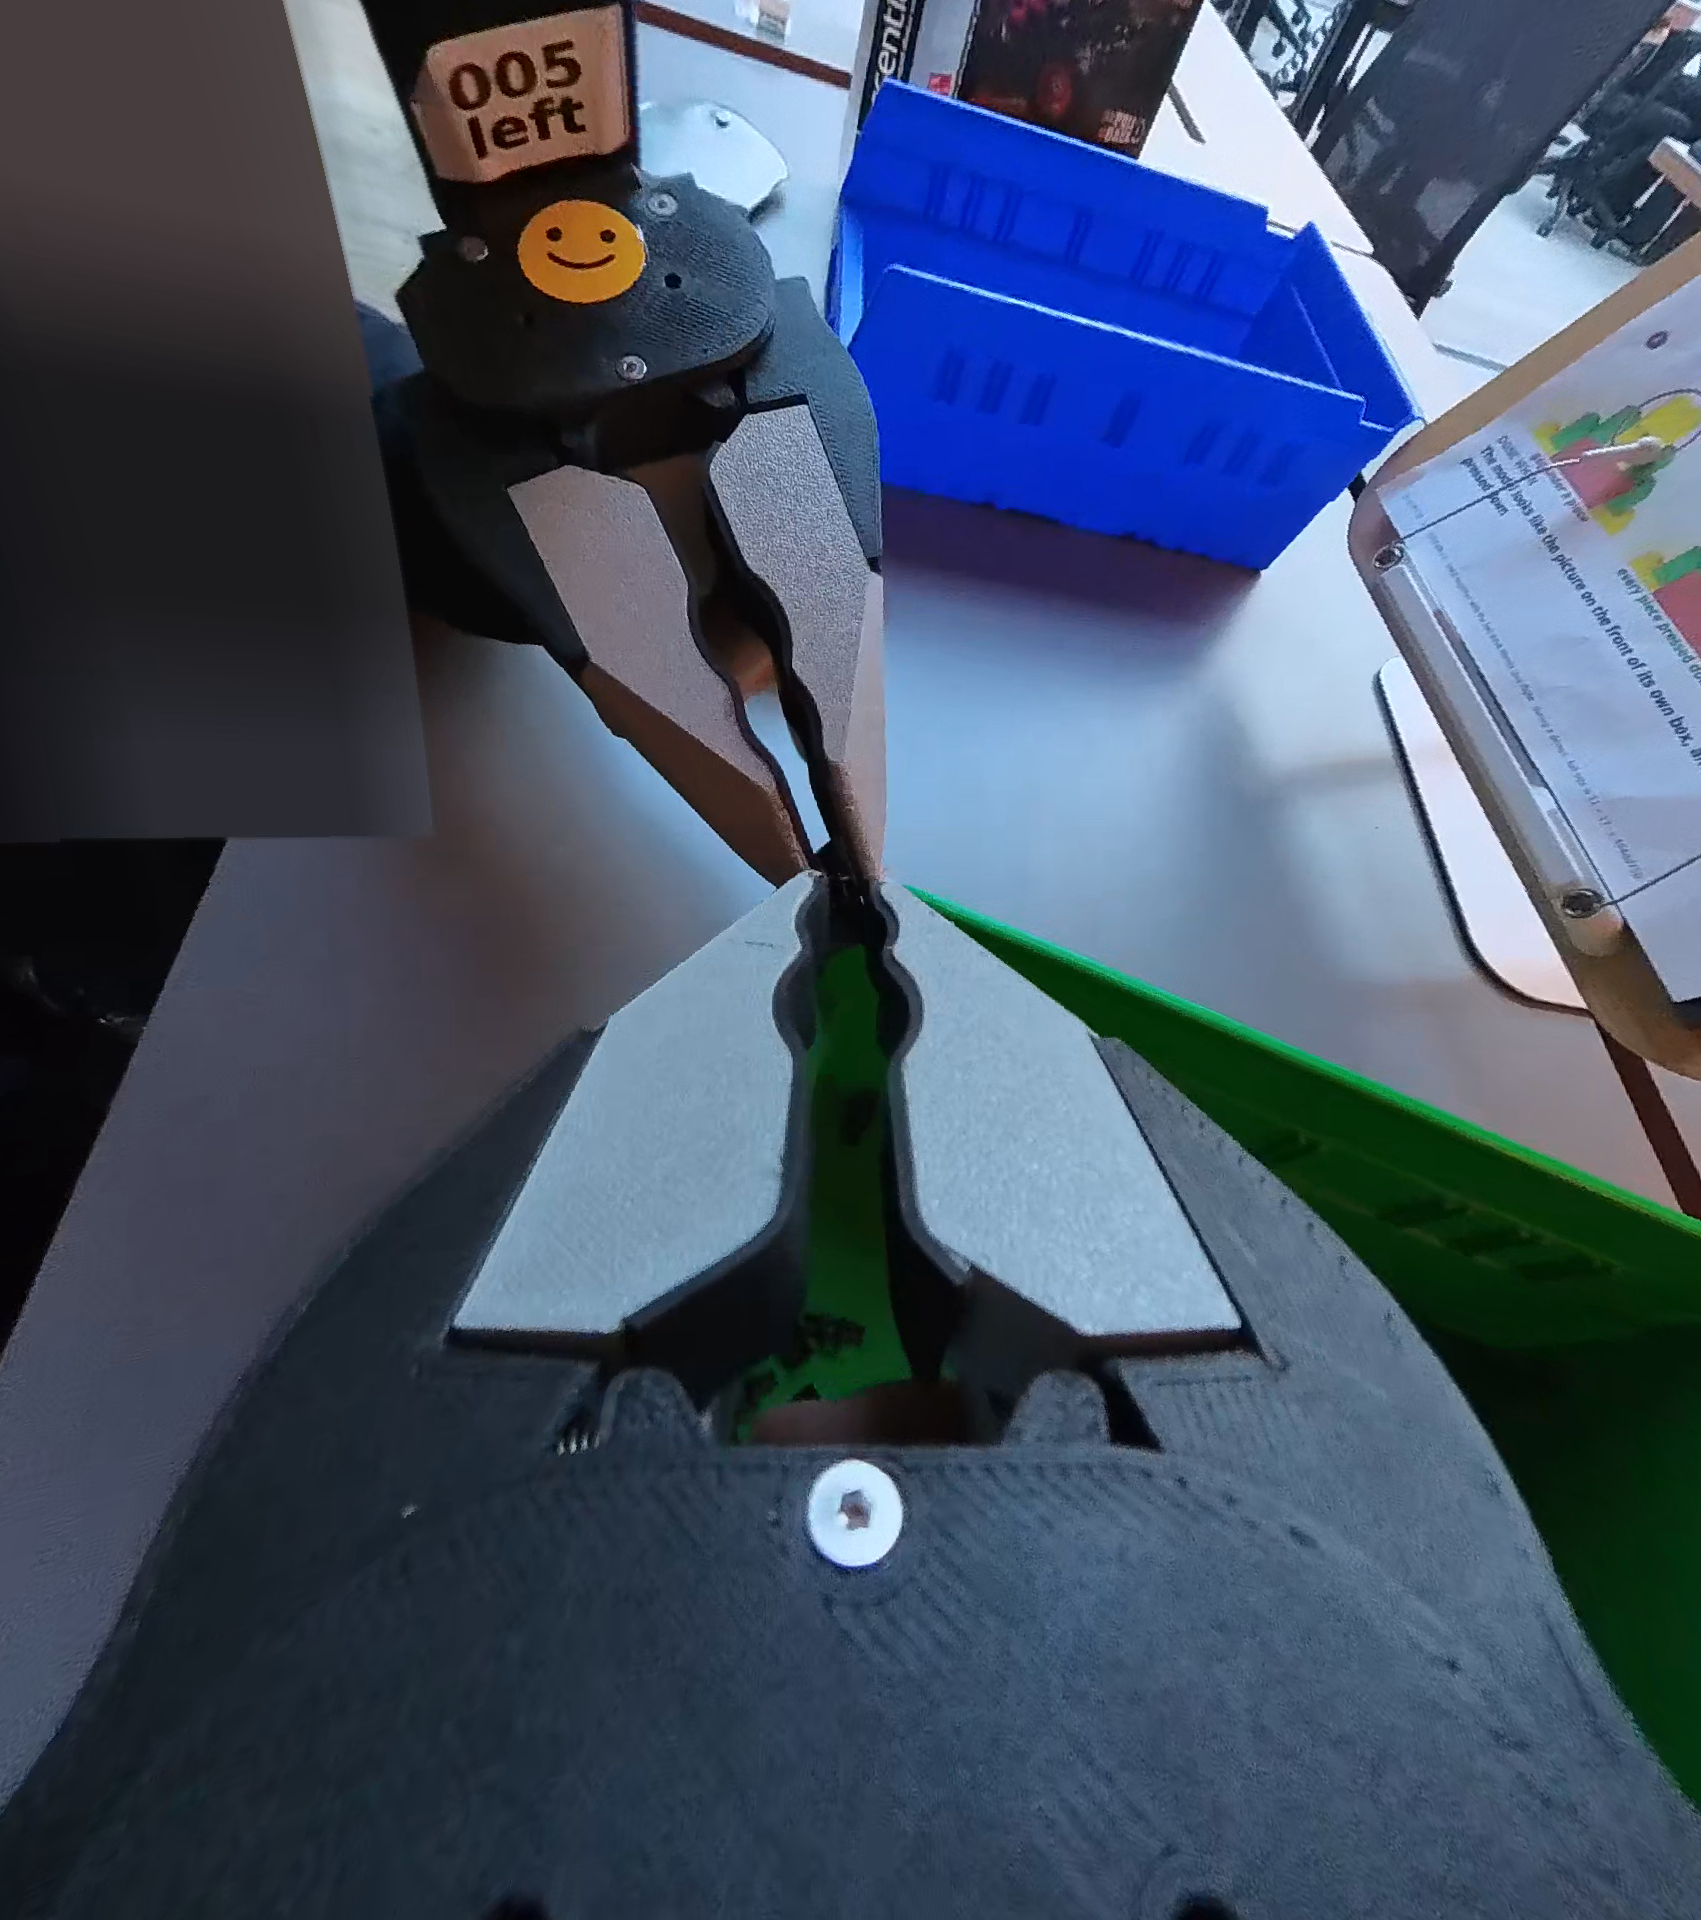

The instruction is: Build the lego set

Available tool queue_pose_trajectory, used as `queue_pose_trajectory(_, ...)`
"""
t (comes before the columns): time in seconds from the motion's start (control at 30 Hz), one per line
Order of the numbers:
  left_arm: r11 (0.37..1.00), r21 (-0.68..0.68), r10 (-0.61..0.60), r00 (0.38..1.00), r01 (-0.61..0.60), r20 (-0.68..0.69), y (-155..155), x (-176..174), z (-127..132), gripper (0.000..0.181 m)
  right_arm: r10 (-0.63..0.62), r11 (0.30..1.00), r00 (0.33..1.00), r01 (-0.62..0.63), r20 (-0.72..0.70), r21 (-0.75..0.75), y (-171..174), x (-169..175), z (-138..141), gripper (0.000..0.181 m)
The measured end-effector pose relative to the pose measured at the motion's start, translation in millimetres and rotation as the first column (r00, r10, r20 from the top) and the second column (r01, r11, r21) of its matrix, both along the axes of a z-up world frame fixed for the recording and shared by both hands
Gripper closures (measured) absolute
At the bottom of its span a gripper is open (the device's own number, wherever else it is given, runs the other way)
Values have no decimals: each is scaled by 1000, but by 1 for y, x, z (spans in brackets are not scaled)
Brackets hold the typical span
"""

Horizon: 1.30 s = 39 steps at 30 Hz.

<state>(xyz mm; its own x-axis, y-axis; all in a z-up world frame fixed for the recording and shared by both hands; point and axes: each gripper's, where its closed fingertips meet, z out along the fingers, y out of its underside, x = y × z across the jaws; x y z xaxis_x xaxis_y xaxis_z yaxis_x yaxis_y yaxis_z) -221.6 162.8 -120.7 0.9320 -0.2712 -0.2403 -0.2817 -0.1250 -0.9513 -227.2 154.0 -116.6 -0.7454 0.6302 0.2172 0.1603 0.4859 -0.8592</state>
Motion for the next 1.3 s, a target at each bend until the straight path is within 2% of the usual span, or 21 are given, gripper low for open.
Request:
queue_pose_trajectory(0.4, 999, 32, -5, 1000, 4, 28, -2, 1, 7, 179, 10, 999, 999, -9, 34, -41, 3, 3, 1, 179)
queue_pose_trajectory(0.43, 1000, 30, -4, 1000, 4, 26, -2, 1, 7, 179, 7, 999, 999, -5, 38, -38, 4, 4, 1, 177)
queue_pose_trajectory(0.5, 1000, 23, 0, 1000, 0, 21, -3, 0, 6, 179, -9, 999, 1000, 10, 28, -43, 7, 2, 4, 159)
queue_pose_trajectory(0.63, 1000, 16, 5, 1000, -5, 24, -2, -1, 7, 179, 7, 996, 1000, -7, 2, -89, 1, 3, 13, 174)
queue_pose_trajectory(0.8, 1000, 2, 13, 1000, -13, 15, -1, 0, 4, 180, 10, 998, 1000, -9, 22, -57, -5, 1, 5, 167)
queue_pose_trajectory(0.93, 999, -1, 33, 999, -33, 8, -1, -4, 3, 179, -25, 999, 1000, 26, 7, -34, -1, -3, 5, 181)
queue_pose_trajectory(1.1, 999, -4, 42, 999, -42, -4, -1, -5, 2, 179, -45, 999, 999, 45, -8, -13, -1, -6, 5, 181)
queue_pose_trajectory(1.3, 998, 7, 67, 997, -66, -31, 0, -10, 2, 179, -84, 991, 994, 90, 70, -95, 1, -13, 5, 181)
